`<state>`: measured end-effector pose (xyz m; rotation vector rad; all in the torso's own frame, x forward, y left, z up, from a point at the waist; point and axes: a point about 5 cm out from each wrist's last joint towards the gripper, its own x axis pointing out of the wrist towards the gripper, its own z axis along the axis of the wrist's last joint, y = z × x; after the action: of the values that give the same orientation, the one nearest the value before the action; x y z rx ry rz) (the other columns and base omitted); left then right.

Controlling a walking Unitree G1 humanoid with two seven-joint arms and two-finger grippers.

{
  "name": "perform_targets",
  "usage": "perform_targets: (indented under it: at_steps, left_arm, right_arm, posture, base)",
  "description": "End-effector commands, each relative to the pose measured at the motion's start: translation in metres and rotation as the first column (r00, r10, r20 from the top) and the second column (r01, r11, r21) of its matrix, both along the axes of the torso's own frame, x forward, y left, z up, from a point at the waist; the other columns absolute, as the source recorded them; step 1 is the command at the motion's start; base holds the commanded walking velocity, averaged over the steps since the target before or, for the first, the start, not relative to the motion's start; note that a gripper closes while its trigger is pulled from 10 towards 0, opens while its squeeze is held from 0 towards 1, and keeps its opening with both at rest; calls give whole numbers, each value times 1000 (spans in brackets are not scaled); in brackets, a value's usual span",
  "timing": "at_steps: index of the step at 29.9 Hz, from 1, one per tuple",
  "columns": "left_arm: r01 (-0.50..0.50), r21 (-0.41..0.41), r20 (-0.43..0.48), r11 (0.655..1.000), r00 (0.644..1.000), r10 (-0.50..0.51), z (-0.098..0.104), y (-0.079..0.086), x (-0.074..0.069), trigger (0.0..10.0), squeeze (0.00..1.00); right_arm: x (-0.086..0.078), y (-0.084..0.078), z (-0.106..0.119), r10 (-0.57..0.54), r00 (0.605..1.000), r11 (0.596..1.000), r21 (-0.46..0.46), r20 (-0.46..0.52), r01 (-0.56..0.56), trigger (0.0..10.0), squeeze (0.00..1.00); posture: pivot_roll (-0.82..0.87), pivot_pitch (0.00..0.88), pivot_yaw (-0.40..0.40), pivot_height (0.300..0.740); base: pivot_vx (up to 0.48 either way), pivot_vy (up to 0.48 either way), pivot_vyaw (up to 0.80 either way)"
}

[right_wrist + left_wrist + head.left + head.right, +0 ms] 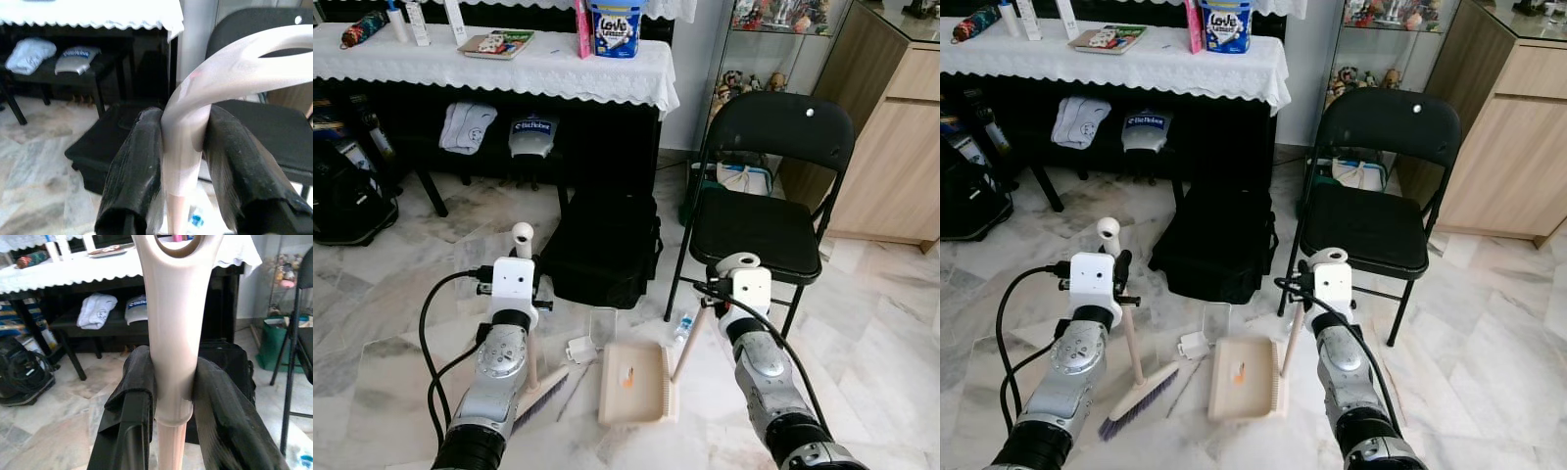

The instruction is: Sweep floor

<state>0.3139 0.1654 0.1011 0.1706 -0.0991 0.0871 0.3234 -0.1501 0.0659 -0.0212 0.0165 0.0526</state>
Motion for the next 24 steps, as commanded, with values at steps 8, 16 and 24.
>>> perform_targets:
  at_steps: [8, 16, 24]
  left_arm:
    - [-57, -14, 69, 998, 996, 58, 13, 7, 6, 10000, 0]
    - [-74, -27, 69, 997, 995, 76, 13, 9, 6, 10000, 0]
    - [-81, -38, 76, 996, 994, 83, 13, 10, 6, 10000, 0]
  right_arm:
    - [-2, 0, 11, -35, 998, 998, 51, 57, 32, 10000, 0]
    - [-2, 1, 15, -41, 997, 998, 59, 69, 37, 10000, 0]
    - [-2, 4, 20, -33, 997, 997, 67, 74, 28, 10000, 0]
  posture:
    - [7, 0, -29, 740]
    - [6, 0, -30, 740]
    - [5, 0, -34, 740]
  base:
    - [0, 0, 0]
    - [122, 0, 0]
    - [293, 0, 0]
